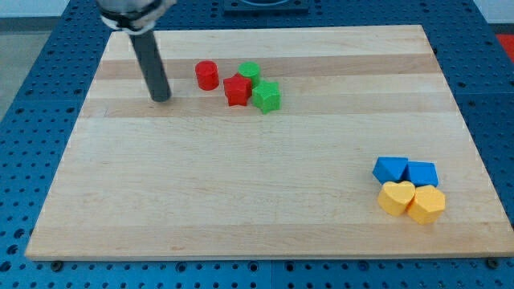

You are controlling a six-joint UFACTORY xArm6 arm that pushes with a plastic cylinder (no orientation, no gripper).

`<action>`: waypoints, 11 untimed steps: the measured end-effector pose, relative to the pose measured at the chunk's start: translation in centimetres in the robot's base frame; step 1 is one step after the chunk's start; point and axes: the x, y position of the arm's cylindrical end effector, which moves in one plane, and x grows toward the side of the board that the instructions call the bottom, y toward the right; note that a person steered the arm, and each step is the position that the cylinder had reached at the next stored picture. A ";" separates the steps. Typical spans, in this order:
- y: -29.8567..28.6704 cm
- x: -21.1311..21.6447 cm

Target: Push the red circle into the red star

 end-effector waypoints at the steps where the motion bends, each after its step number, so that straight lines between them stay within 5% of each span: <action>1: 0.2 -3.7; 4: 7.9 -4.9; 11: 8.9 -2.6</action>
